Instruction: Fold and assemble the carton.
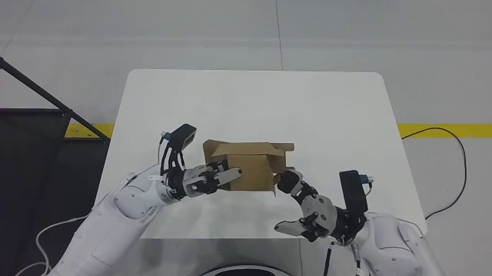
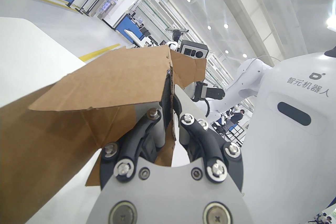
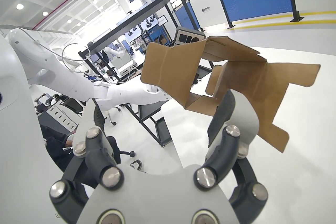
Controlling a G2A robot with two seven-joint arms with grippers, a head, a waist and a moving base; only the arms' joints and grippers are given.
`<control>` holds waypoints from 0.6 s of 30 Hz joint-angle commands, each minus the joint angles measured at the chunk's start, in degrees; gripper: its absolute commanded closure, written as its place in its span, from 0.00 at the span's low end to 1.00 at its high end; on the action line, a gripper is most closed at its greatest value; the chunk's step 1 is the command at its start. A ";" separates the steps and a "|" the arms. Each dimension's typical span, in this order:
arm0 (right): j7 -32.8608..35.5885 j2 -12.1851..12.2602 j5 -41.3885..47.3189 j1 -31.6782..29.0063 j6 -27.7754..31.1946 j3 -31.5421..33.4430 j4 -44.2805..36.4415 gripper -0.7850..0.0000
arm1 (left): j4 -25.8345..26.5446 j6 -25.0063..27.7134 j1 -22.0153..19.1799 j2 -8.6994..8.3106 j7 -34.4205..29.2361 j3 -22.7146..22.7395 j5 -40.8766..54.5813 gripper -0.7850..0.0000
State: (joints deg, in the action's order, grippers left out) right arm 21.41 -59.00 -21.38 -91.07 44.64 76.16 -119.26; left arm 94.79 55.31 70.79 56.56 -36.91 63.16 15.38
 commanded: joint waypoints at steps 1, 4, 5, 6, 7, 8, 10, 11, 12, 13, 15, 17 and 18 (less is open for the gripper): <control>0.17 0.02 0.09 0.16 -0.05 -0.11 -0.06 0.00 | 0.00 0.02 -0.04 0.02 -0.16 -0.04 0.10 1.00; 0.52 0.04 0.16 0.49 -0.21 -0.37 -0.11 0.00 | -0.02 0.01 -0.12 0.05 -0.46 -0.11 0.17 1.00; 0.64 0.05 0.16 0.60 -0.22 -0.46 -0.09 0.00 | -0.04 0.00 -0.15 0.05 -0.61 -0.14 0.18 1.00; 0.76 0.05 0.20 0.72 -0.19 -0.57 -0.07 0.00 | -0.07 0.00 -0.18 0.06 -0.68 -0.14 0.24 1.00; 0.97 0.07 0.28 0.85 -0.08 -0.72 -0.05 0.00 | -0.09 -0.01 -0.21 0.06 -0.81 -0.15 0.22 1.00; 1.20 0.08 0.36 1.02 0.05 -0.84 -0.02 0.00 | -0.12 -0.06 -0.22 0.07 -0.87 -0.15 0.29 1.00; 1.58 0.10 0.48 1.31 0.30 -1.12 0.08 0.00 | -0.09 -0.15 -0.26 0.08 -1.10 -0.19 0.40 1.00; 1.81 0.12 0.48 1.44 0.38 -1.27 0.10 0.00 | -0.12 -0.15 -0.29 0.08 -1.25 -0.21 0.43 1.00; 2.00 0.13 0.42 1.59 0.54 -1.40 0.11 0.00 | -0.15 -0.15 -0.31 0.08 -1.34 -0.22 0.49 1.00; 2.17 0.14 0.41 1.72 0.66 -1.54 0.16 0.00 | -0.16 -0.10 -0.33 0.09 -1.44 -0.26 0.60 1.00; 2.61 0.17 0.32 2.03 0.96 -1.83 0.20 0.00 | -0.23 -0.07 -0.39 0.10 -1.66 -0.28 0.67 1.00; 2.95 0.20 0.18 2.32 1.36 -2.12 0.24 0.00 | -0.28 -0.20 -0.43 0.11 -1.78 -0.30 0.84 1.00; 3.06 0.21 0.04 2.47 1.60 -2.25 0.22 0.00 | -0.22 -0.13 -0.44 0.12 -1.90 -0.37 0.98 1.00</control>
State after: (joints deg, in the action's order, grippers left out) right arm 24.36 -58.80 -21.20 -88.76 46.01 74.03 -119.03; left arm 94.52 55.15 70.36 56.66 -38.70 62.85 16.23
